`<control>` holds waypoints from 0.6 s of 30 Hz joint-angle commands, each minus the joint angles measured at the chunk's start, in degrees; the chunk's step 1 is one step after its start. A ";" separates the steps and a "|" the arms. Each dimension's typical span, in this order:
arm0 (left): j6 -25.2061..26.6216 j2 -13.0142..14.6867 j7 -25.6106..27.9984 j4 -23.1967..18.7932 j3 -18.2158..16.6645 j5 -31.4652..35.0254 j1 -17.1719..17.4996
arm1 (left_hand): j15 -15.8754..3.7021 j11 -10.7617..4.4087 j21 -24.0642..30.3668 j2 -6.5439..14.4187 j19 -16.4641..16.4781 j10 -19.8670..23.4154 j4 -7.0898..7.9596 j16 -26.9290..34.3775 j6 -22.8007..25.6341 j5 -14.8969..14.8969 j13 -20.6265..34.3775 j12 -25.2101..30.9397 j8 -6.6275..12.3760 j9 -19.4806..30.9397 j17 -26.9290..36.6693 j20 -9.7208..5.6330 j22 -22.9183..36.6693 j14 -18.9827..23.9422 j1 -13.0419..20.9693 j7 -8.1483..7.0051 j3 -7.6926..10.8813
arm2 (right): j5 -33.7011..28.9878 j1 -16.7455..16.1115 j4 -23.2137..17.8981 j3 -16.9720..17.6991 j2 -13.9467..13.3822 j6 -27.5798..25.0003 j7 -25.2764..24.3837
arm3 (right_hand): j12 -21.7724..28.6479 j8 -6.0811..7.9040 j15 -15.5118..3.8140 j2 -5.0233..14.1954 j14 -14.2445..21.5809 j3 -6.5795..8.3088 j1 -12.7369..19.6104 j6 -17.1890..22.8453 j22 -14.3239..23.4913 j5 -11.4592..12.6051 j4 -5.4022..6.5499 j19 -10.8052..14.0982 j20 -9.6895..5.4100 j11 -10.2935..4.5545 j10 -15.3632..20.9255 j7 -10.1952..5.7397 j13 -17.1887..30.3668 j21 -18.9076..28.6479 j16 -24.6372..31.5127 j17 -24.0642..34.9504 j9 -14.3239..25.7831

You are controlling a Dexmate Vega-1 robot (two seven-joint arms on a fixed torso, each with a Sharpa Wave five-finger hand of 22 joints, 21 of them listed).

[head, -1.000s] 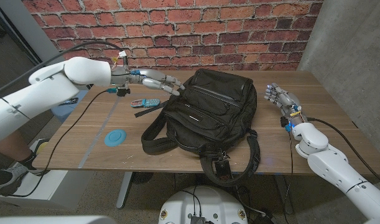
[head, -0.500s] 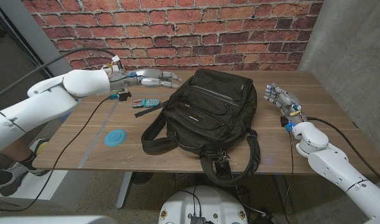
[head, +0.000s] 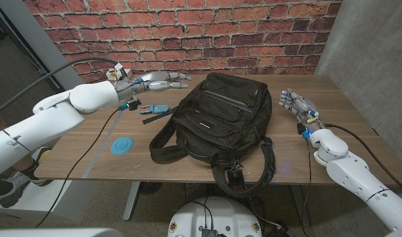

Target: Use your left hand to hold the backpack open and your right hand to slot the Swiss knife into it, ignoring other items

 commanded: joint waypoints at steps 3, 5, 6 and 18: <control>-0.24 -2.96 5.70 -0.08 -1.09 -0.65 3.39 | 0.05 0.06 0.53 0.63 0.51 0.53 -0.04 0.30 -0.15 0.07 -0.08 -0.16 -0.28 0.19 -0.18 0.18 0.06 0.75 0.30 0.11 0.74 | 1.00 -0.07 1.31 0.43 -0.51 1.24 1.80 | -0.27 0.21 -1.94 -0.29 -0.44 0.56 -0.44 -0.29 0.18 0.34 0.09 -0.04 0.06 0.21 -0.55 -0.10 0.10 0.49 -0.23 0.00 -0.08; -0.59 -3.43 6.51 0.01 -1.26 -0.52 3.82 | 0.03 0.05 0.56 0.67 0.59 0.57 -0.09 0.31 -0.24 0.08 -0.17 -0.20 -0.39 0.19 -0.25 0.20 0.06 0.85 0.32 -0.01 0.83 | 1.12 -0.03 1.47 0.54 -0.67 1.31 2.07 | -0.38 0.19 -1.92 -0.28 -0.50 0.59 -0.48 -0.38 0.18 0.34 0.08 -0.04 0.05 0.26 -0.71 -0.12 0.08 0.49 -0.27 -0.02 -0.09; -0.71 -3.66 6.75 0.08 -1.31 -0.57 3.96 | -0.01 0.04 0.56 0.68 0.61 0.58 -0.10 0.31 -0.19 0.09 -0.21 -0.22 -0.39 0.19 -0.27 0.21 0.06 0.88 0.33 -0.04 0.86 | 1.26 0.02 1.60 0.60 -0.70 1.41 2.30 | -0.45 0.18 -1.90 -0.27 -0.52 0.62 -0.50 -0.41 0.18 0.34 0.08 -0.07 0.05 0.32 -0.81 -0.14 0.06 0.48 -0.29 -0.03 -0.09; -2.95 -8.33 9.91 2.78 -2.49 -5.38 7.18 | 0.12 -0.04 0.56 0.81 0.79 1.79 -0.41 0.38 2.06 0.19 -0.91 -0.19 -0.07 0.18 -0.70 0.19 0.03 1.58 0.44 0.11 1.53 | 1.64 1.78 3.02 0.25 -0.95 0.99 3.43 | -1.01 0.15 -1.72 -0.25 -1.26 0.96 -0.65 -0.68 0.18 0.34 -0.08 -0.13 -0.10 0.46 -1.38 -0.53 -0.18 0.47 -0.77 -0.29 -0.14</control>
